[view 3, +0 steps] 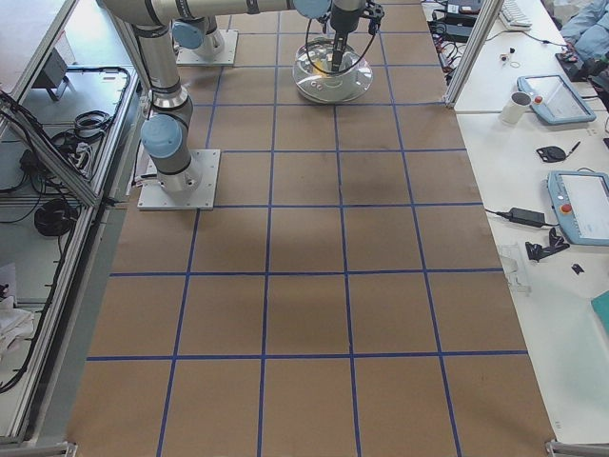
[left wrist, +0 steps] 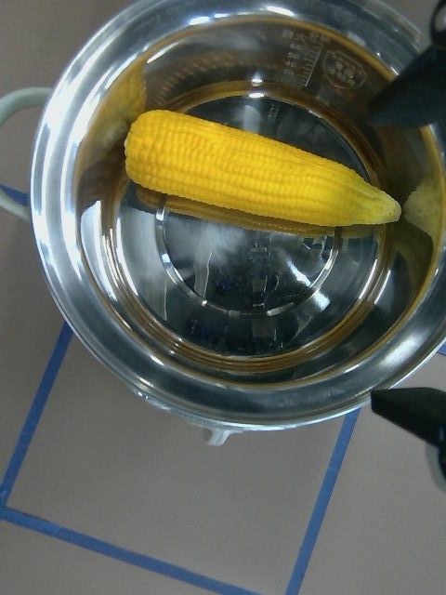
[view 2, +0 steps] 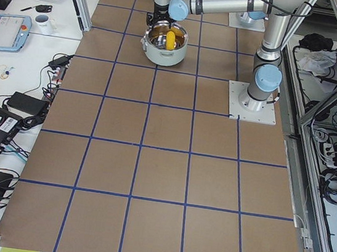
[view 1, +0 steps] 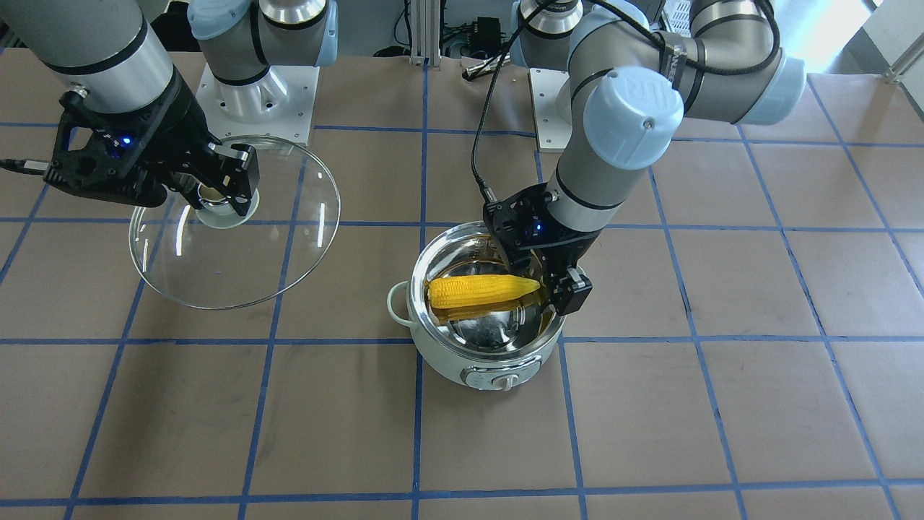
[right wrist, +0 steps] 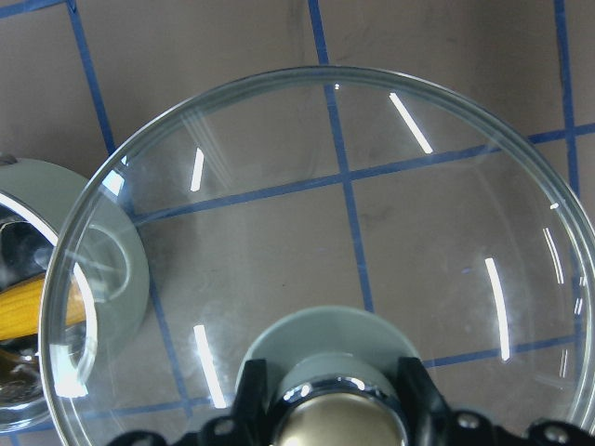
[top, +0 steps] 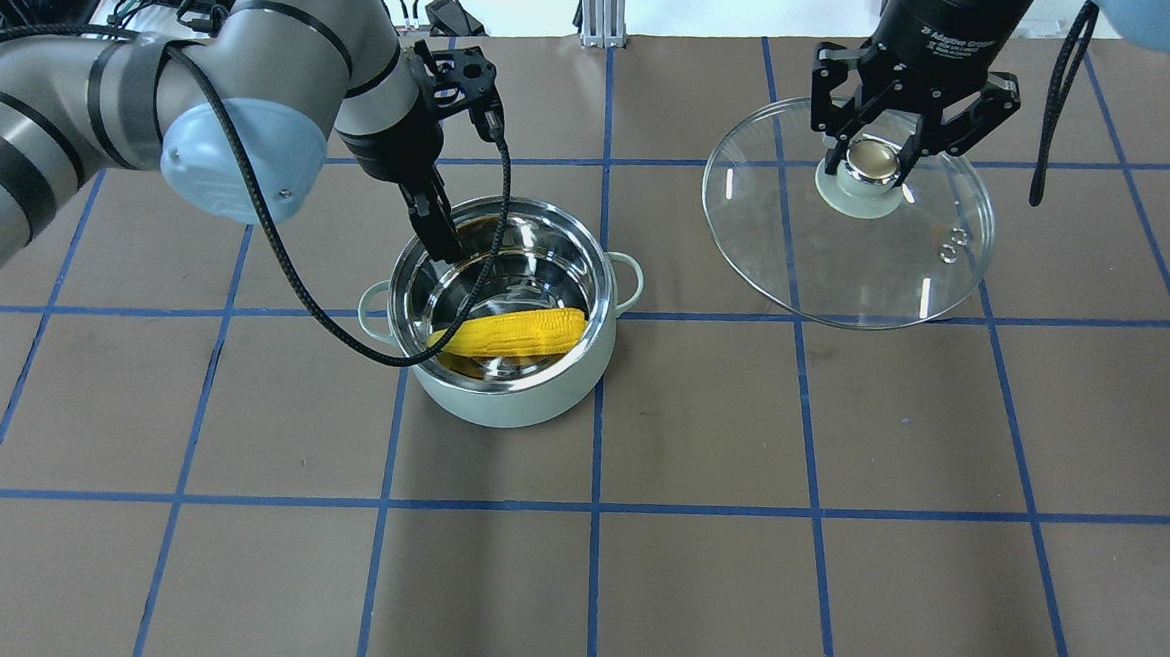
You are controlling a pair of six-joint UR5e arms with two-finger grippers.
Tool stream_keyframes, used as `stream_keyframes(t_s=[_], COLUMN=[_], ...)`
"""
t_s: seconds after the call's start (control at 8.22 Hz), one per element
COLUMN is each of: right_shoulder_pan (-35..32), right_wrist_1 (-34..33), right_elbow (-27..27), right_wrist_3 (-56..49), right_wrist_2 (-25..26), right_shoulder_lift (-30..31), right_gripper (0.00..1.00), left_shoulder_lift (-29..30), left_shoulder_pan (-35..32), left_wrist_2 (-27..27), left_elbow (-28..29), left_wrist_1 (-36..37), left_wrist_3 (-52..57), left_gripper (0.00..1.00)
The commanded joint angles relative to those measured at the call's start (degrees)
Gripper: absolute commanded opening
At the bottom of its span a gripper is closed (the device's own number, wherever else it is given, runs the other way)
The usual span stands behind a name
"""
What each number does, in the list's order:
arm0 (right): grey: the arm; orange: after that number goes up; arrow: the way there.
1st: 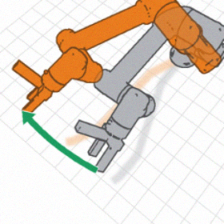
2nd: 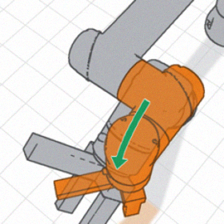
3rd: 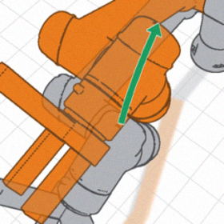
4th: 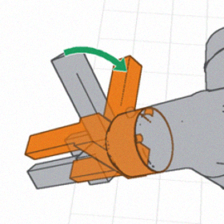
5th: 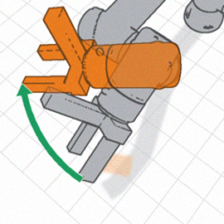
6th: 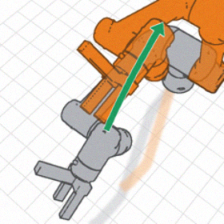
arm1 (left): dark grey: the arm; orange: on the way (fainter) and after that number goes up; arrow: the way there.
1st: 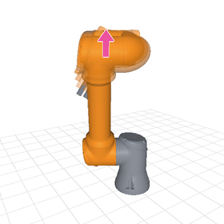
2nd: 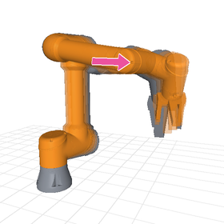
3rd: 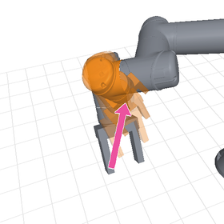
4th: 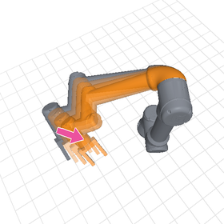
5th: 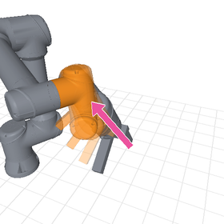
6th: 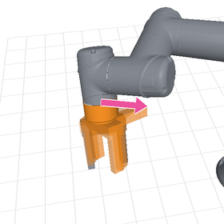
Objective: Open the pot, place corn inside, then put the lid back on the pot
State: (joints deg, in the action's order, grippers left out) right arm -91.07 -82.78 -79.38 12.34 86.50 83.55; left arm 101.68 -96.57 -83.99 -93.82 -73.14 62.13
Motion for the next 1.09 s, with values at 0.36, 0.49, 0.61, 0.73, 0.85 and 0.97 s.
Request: stream_keyframes(t_s=[0.36,0.49,0.61,0.73,0.85,0.97], right_shoulder_pan=[-16.3,-19.1,-20.5,-20.9,-21.2,-22.6], right_wrist_1=[-12.8,-16.3,-18.3,-18.7,-20.6,-21.8], right_elbow=[0.6,0.7,1.3,2.0,2.0,2.5], right_wrist_3=[25.4,30.2,34.0,34.6,35.6,37.0], right_wrist_2=[-9.0,-10.4,-13.9,-14.2,-14.3,-14.3], right_shoulder_lift=[-7.4,-9.1,-10.5,-11.8,-13.2,-15.1], right_gripper=[0.03,0.02,0.02,0.02,0.01,0.01], left_shoulder_lift=[-7.4,-9.1,-11.0,-12.1,-13.1,-13.4], left_shoulder_pan=[6.6,8.6,10.5,12.4,13.1,13.2], left_wrist_2=[-3.0,-3.2,-3.3,-3.3,-3.5,-4.0], left_elbow=[10.4,10.5,10.5,10.5,10.5,10.3], left_wrist_1=[-10.4,-11.1,-12.5,-14.5,-15.3,-15.4], left_wrist_3=[-10.5,-14.5,-21.9,-28.6,-36.6,-43.4], left_gripper=[1.00,1.00,1.00,1.00,1.00,1.00])
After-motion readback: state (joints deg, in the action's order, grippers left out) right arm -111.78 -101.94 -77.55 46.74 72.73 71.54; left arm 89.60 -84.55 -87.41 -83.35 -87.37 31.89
